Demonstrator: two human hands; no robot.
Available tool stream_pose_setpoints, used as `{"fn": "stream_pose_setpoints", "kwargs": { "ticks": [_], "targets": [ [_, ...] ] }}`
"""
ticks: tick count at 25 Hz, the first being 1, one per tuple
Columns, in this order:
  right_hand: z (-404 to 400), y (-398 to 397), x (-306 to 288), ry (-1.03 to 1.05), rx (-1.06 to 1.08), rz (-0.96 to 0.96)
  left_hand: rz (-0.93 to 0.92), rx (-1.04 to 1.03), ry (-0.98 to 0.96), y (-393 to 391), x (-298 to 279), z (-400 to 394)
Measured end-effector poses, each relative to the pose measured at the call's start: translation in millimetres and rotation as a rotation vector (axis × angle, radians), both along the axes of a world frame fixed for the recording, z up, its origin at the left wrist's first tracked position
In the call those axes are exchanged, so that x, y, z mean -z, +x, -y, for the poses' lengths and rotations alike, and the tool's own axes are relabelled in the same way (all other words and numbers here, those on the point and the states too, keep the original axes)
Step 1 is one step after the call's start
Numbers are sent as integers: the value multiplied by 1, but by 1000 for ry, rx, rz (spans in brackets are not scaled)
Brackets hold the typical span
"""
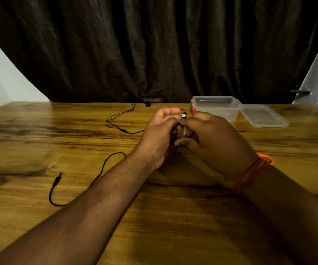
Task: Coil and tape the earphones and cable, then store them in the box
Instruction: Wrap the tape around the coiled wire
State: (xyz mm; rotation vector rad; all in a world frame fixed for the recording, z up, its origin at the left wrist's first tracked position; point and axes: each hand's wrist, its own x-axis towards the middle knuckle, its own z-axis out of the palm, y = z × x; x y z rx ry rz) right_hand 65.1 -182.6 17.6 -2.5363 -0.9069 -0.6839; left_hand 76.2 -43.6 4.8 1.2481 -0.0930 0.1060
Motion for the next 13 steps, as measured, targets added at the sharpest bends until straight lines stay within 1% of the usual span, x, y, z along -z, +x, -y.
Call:
{"fn": "stream_pose_setpoints", "kwargs": {
  "ticks": [3, 5, 6, 7, 8, 9, 10, 11, 12, 13],
  "targets": [
    [5, -2, -2, 126, -71, -47, 67, -17, 92, 2, 1, -3],
    [10, 1, -4, 304, -71, -77, 135, -21, 142, 3, 1, -6],
    [13, 5, -5, 432, -55, -108, 174, -14, 155, 3, 1, -7],
    [17, 9, -6, 569, -55, -182, 210, -5, 167, 3, 1, -7],
    [20, 12, -8, 686, -81, -305, 240, 3, 182, 4, 1, -8],
    [22, 13, -8, 762, -132, -455, 266, 13, 202, 4, 1, -8],
    [22, 12, -7, 785, -188, -598, 291, 30, 223, 4, 1, -8],
    [21, 12, -5, 768, -229, -694, 315, 48, 246, 3, 2, -8],
    [19, 10, -4, 748, -261, -744, 337, 71, 265, 2, 2, -8],
    [17, 10, -2, 742, -277, -753, 355, 91, 279, 2, 2, -8]
  ]
}}
